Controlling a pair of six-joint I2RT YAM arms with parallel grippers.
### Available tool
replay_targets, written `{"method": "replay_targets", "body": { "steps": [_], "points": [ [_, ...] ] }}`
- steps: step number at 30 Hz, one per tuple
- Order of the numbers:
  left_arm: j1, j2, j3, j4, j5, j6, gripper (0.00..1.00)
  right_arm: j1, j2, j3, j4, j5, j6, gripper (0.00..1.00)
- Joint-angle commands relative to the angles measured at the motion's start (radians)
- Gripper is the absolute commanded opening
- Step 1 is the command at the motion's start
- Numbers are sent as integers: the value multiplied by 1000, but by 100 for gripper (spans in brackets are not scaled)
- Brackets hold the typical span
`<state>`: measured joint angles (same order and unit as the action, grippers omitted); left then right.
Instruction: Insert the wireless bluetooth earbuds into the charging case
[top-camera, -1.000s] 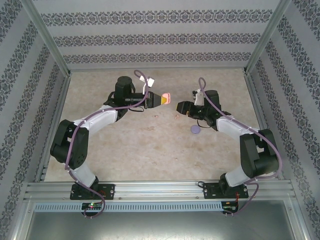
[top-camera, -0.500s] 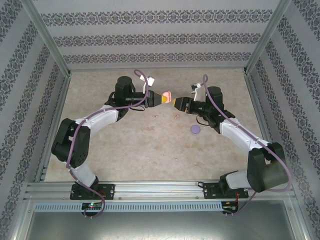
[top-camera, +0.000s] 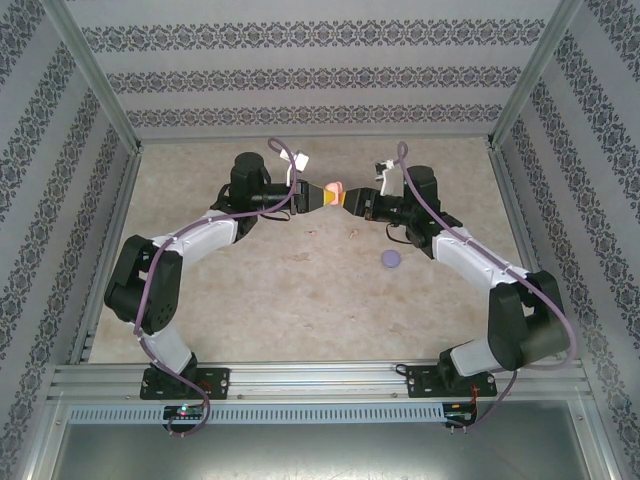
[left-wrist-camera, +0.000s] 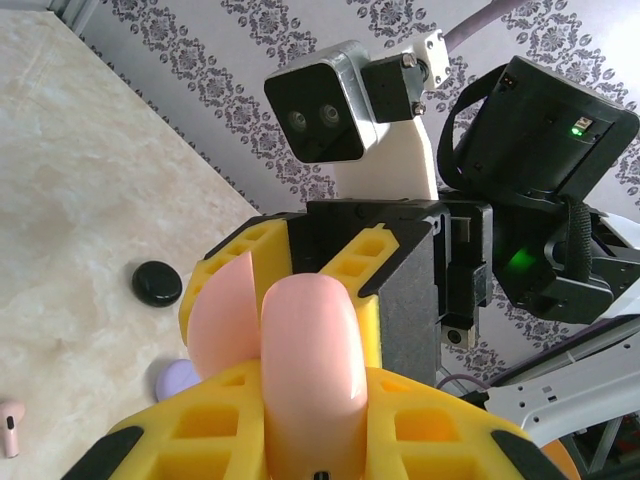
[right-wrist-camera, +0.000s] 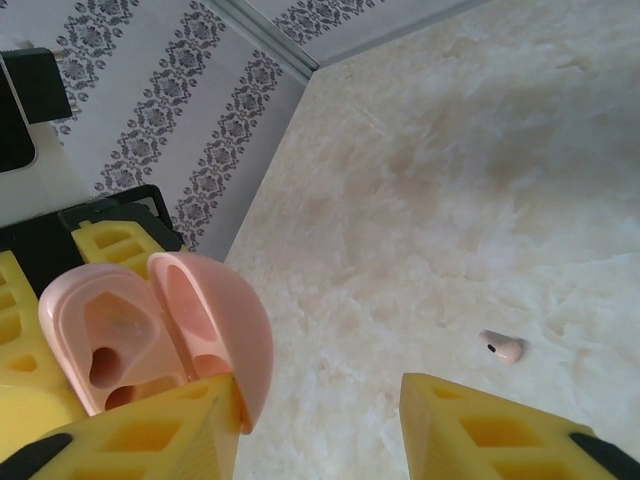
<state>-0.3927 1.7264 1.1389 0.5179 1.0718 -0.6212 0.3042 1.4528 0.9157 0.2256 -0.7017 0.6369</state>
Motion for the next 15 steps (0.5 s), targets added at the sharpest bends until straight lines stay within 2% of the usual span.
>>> {"method": "replay_targets", "body": {
  "steps": [1,8,13,15],
  "points": [
    [-6,7,-1,65,31,-11,0,11,20,26,36,-13,9,44],
    [-11,16,-7,80,34,-20,0,19,45,59,51,-22,20,40],
    [-15,25,-7,91,39,-27,0,21,62,79,56,-27,24,32],
    [-15,26,-7,95,37,-30,0,20,64,82,57,-28,26,25]
  ]
}}
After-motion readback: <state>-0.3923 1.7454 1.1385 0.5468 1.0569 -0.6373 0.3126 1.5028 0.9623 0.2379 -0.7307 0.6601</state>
